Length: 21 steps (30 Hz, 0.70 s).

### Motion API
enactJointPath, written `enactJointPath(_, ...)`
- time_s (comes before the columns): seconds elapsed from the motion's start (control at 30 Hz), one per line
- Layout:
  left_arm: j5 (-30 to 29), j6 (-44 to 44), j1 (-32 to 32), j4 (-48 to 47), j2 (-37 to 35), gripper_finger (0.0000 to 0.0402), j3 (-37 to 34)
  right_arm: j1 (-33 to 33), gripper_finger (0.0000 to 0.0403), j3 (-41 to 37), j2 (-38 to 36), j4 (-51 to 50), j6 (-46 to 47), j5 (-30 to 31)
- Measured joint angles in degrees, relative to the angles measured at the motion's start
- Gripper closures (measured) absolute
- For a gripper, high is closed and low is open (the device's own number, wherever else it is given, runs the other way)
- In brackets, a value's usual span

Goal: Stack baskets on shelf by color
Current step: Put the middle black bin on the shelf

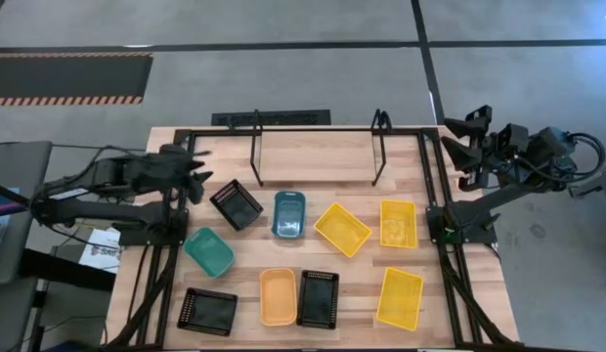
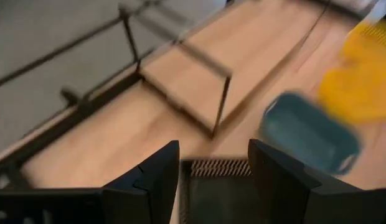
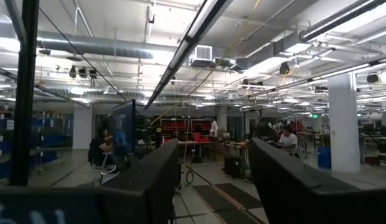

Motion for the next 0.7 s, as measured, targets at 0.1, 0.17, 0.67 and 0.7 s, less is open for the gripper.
enactJointPath(0.1, -3.14, -1.52, 0.14, -3.31, 5.23, 0.0223, 0.0, 0.0, 0.0182, 0.0, 0.0, 0.01, 0.04, 0.0)
enactJointPath(0.17, -3.6, -3.52, 0.81, -4.66, 9.26, 0.0223, 0.0, 0.0, 0.0186, -0.01, 0.02, -0.01, 0.04, -0.02)
enactJointPath(0.67, 10.24, -1.36, 9.23, -6.85, 35.7, 0.0223, -0.02, 0.0, 0.019, -0.02, -0.07, 0.19, 0.04, -0.33)
enactJointPath(0.7, 10.89, -0.07, 9.88, -6.57, 36.59, 0.0223, -0.02, 0.0, 0.019, -0.04, -0.07, 0.17, 0.04, -0.38)
